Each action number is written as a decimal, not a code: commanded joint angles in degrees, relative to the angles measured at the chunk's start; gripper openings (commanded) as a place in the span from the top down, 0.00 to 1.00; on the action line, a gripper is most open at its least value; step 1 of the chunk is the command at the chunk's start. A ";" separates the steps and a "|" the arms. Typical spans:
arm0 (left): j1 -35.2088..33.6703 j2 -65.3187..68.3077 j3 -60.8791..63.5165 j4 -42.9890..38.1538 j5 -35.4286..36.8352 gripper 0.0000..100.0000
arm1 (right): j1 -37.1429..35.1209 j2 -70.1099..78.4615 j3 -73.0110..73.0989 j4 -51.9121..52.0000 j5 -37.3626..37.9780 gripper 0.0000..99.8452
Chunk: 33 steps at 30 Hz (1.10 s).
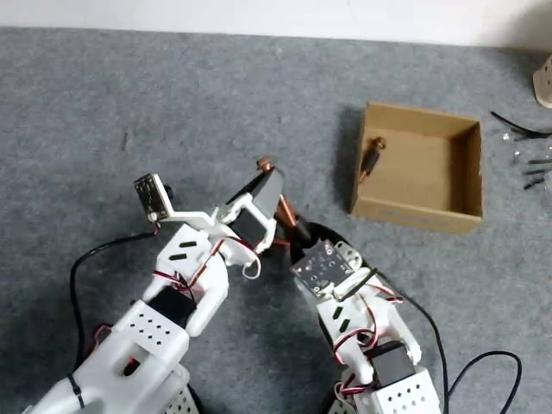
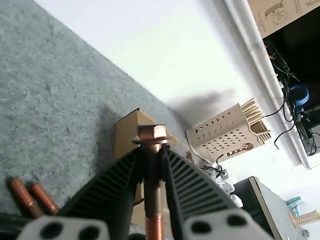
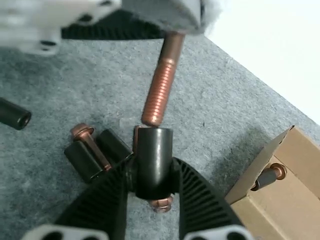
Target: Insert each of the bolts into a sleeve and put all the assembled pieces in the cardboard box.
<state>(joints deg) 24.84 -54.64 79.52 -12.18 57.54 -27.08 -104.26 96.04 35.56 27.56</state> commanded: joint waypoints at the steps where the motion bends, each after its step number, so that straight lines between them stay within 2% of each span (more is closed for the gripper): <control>1: -0.57 0.22 -3.82 -1.76 0.00 0.99 | -0.40 -1.01 5.32 -0.48 -0.18 0.99; 5: -0.13 2.07 -4.09 -2.02 0.00 0.99 | -0.40 -1.01 5.32 -0.48 -0.18 0.99; 13: -0.48 15.16 -8.84 -2.11 0.00 0.99 | -0.40 -1.01 5.32 -0.48 -0.18 0.99; 17: -0.48 15.60 -9.36 -2.29 0.00 0.99 | -0.31 -1.01 5.32 -0.48 -0.18 0.99; 26: -2.33 16.04 -10.33 -8.88 0.00 0.99 | -0.40 -1.01 5.32 -0.48 -0.18 0.99; 33: -0.48 16.22 -10.15 -8.53 -0.18 0.99 | -0.40 -1.01 5.32 -0.48 -0.09 0.99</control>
<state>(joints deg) 23.16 -38.37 71.87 -19.21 57.71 -27.16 -104.26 96.04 35.56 27.56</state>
